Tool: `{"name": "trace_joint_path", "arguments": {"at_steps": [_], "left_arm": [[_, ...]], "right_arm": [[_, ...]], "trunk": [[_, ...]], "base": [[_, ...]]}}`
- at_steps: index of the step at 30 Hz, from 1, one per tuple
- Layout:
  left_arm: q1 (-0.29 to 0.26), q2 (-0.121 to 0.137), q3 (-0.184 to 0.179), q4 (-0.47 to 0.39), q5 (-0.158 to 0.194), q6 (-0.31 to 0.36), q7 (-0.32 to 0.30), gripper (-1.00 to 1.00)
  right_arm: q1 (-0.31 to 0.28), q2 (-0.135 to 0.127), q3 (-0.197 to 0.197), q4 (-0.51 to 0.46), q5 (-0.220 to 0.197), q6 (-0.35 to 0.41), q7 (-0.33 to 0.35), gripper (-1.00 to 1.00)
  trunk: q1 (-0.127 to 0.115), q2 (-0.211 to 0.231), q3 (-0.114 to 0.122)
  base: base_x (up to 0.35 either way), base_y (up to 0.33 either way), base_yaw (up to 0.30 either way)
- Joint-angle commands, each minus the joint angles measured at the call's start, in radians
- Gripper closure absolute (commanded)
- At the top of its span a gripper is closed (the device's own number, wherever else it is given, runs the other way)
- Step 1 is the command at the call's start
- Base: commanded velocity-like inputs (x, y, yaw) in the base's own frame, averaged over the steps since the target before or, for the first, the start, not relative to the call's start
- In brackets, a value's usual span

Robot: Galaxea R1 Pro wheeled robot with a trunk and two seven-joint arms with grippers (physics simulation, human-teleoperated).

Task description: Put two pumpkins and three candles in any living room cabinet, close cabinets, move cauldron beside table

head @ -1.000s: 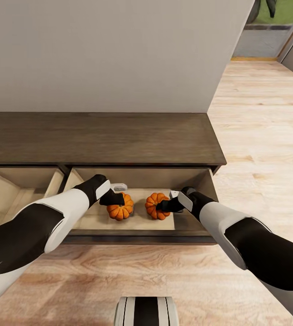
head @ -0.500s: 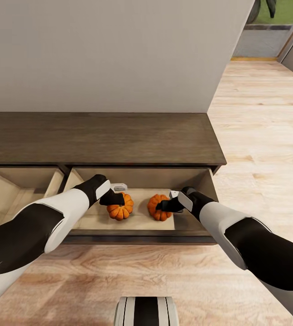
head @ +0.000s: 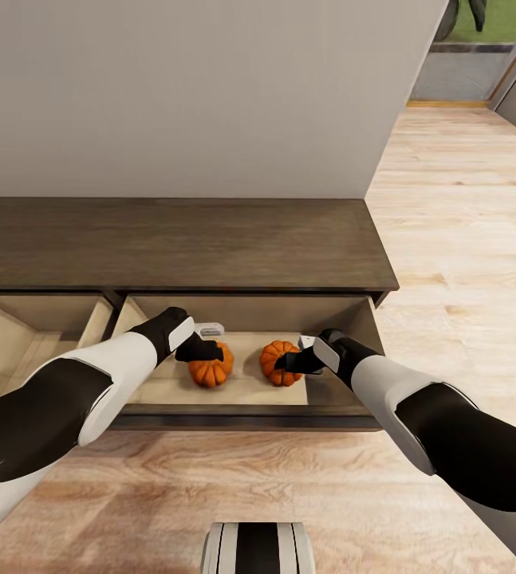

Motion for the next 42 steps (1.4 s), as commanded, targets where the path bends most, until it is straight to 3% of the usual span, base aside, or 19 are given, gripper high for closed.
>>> {"name": "trace_joint_path", "arguments": {"at_steps": [1,8,31,42], "left_arm": [[0.000,0.000,-0.008,0.000,0.008,0.004,0.000,-1.00],[0.000,0.000,-0.008,0.000,0.008,0.004,0.000,-1.00],[0.000,0.000,-0.008,0.014,0.008,0.005,0.001,-1.00],[-0.001,0.000,-0.008,0.017,0.010,0.010,0.001,-1.00]], "right_arm": [[-0.001,0.000,0.008,0.000,0.000,0.003,0.005,-1.00],[-0.001,0.000,0.008,0.000,0.001,0.004,0.005,-1.00],[-0.001,0.000,0.009,0.003,0.001,0.006,0.005,-1.00],[-0.001,0.000,0.008,0.002,0.001,0.012,0.003,-1.00]], "trunk": [[0.000,0.000,-0.001],[-0.002,0.000,0.011],[-0.002,0.000,0.011],[-0.006,0.003,0.050]], "base": [[0.000,0.000,0.000],[0.000,0.000,0.000],[0.000,0.000,0.000],[0.000,0.000,0.000]]}}
